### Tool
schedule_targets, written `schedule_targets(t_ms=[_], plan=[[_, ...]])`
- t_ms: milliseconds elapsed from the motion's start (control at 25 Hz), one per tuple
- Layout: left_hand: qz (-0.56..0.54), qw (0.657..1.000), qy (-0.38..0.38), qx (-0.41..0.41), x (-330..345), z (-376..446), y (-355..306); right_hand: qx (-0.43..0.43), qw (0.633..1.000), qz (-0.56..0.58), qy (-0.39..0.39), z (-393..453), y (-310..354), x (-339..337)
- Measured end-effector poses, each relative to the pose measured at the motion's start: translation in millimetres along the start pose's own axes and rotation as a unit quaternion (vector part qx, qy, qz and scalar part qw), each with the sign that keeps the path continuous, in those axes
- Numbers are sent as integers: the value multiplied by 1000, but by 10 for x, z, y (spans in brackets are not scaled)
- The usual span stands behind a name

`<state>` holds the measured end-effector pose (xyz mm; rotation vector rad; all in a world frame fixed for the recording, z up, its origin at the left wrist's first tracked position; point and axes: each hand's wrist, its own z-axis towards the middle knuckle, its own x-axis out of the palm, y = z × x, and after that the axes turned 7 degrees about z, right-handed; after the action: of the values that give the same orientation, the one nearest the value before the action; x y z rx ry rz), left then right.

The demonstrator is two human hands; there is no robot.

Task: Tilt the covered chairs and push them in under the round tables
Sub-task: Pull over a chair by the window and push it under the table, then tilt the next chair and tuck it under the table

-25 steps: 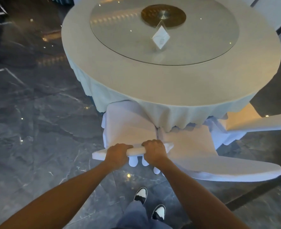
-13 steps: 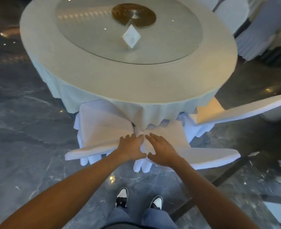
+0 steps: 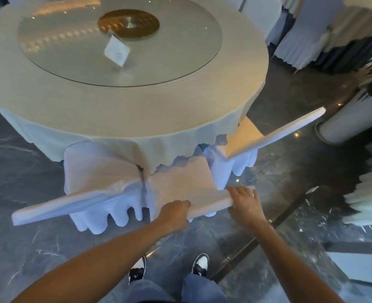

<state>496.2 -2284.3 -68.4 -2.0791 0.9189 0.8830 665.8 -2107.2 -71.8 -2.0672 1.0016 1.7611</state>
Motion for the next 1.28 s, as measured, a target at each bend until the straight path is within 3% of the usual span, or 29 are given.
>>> schedule_targets(t_ms=[120,720,1280], plan=[[-24,999,-13,-43,-17,-2,-90,40,997,-26,66,264,-68,-49],[-96,989,-104,-52,-552,1234,-212,-2,997,-66,45,1812,-546,-581],[-138,971,-113,-161,-883,1676,-379,-120,987,-98,44,2487,-734,-910]])
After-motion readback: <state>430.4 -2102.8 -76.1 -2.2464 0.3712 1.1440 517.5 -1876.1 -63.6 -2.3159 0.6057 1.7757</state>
